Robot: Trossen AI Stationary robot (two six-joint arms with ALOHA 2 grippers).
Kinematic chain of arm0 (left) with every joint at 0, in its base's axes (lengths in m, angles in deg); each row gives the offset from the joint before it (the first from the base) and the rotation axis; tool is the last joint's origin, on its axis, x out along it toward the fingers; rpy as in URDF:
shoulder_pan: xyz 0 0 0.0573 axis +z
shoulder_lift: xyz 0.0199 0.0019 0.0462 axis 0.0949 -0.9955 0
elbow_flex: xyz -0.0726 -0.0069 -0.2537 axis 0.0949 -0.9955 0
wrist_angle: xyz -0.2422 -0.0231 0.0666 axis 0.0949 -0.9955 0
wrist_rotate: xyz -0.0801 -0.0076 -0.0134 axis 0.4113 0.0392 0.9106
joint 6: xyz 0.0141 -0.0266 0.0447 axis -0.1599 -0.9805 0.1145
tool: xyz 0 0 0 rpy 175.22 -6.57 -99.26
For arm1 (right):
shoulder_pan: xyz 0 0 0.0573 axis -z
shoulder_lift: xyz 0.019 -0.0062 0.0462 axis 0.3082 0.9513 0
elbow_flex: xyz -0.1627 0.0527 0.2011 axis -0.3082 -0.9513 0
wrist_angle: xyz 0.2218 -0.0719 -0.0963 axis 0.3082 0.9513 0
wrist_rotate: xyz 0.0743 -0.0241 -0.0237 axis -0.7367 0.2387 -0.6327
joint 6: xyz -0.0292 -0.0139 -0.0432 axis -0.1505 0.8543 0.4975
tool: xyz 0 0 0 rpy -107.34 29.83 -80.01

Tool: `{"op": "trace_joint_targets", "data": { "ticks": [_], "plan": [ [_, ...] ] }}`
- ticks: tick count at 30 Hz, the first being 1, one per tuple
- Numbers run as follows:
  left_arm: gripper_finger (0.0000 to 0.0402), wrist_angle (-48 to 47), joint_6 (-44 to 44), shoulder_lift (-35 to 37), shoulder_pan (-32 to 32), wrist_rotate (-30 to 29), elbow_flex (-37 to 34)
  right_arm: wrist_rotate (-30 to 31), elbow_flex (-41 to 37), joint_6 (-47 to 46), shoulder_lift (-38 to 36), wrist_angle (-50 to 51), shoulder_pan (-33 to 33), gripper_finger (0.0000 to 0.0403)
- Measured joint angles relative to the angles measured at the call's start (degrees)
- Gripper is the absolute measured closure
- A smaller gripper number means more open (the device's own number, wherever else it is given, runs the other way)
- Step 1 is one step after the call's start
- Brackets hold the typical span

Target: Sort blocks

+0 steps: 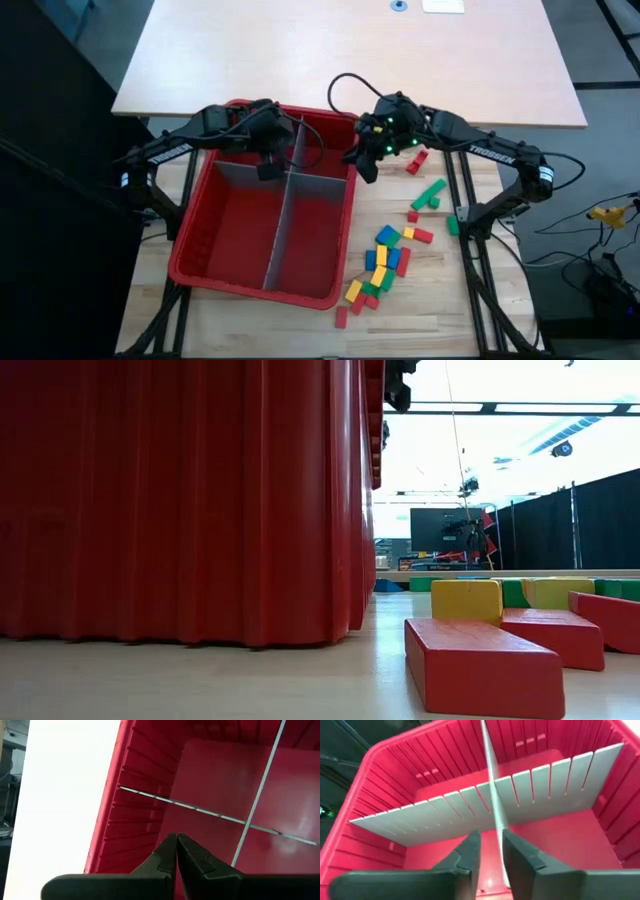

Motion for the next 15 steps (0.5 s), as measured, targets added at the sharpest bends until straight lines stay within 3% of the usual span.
{"op": "trace_joint_targets", "data": {
  "ticks": [8,15],
  "plan": [
    [0.0402,0.54,-0.25,-0.02,0.25,-0.49,-0.03,3.19,1.25,0.19,0.0,0.04,0.0,0.0265],
    [0.0402,5.19,-3.22,0.83,1.08,-0.83,-0.11,8.15,1.25,0.67,0.12,0.02,-0.01,0.0255]
  ]
}}
